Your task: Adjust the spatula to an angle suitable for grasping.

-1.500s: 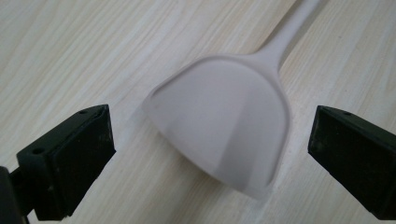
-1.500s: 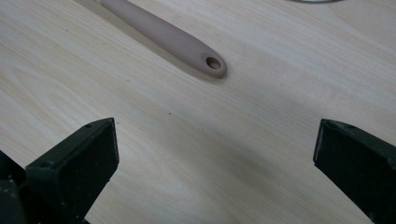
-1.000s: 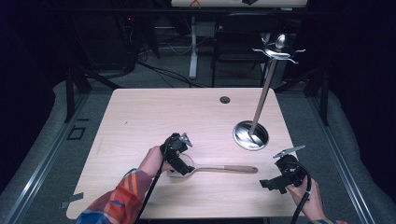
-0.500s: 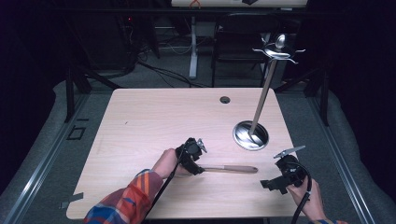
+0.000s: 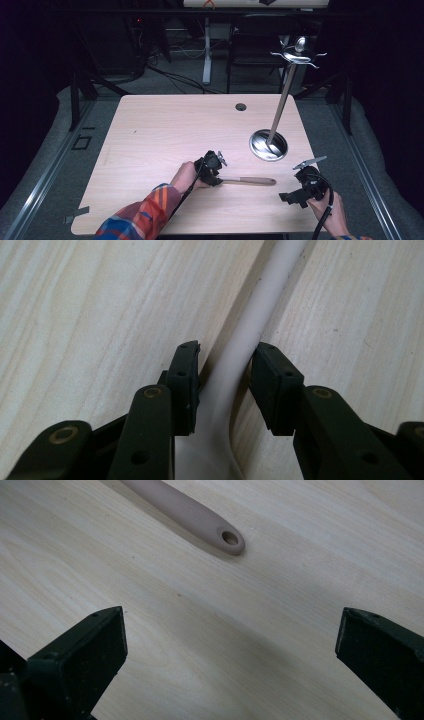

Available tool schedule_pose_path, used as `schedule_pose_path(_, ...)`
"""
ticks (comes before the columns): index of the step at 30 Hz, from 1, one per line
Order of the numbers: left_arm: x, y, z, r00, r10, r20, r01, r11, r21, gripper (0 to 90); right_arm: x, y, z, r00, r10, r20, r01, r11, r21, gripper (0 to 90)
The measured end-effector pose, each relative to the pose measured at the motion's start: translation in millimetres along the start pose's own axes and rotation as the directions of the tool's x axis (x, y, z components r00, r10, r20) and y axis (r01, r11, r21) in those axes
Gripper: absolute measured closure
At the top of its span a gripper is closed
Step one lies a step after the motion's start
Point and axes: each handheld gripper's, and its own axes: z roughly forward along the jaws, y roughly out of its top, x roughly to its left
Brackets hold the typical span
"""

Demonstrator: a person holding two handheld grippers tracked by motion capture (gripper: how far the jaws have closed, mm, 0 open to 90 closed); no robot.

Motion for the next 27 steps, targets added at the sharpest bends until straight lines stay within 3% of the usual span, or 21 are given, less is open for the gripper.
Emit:
schedule_pose_path(10, -7.2, 2.7, -0.2, 0.9979, -0.01, -0.064, 0.011, 0.9999, 0.01, 71.4, 1.4, 0.5, 0.5, 0.9999, 0.007, 0.008, -0.007, 1.0, -0.002, 0.0)
schedule_pose_path(18, -15.8, 5.8, 0.5, 0.9986, 0.009, -0.052, -0.008, 0.9998, 0.019, 75.5, 2.4, 0.6, 2.1, 0.9999, 0.013, 0.004, -0.013, 1.0, 0.005, 0.0)
schedule_pose_path(23, -16.9, 5.9, -0.4, 0.9995, -0.022, -0.023, 0.022, 0.9996, 0.02, 77.2, 2.2, 0.6, 2.7, 0.9999, 0.011, -0.006, -0.011, 1.0, 0.015, 0.0)
schedule_pose_path(27, -20.8, 7.2, -2.6, 0.9998, -0.01, -0.018, 0.01, 0.9999, 0.004, 77.4, 2.3, 0.6, 3.2, 1.0, 0.005, -0.002, -0.005, 1.0, 0.018, 0.0)
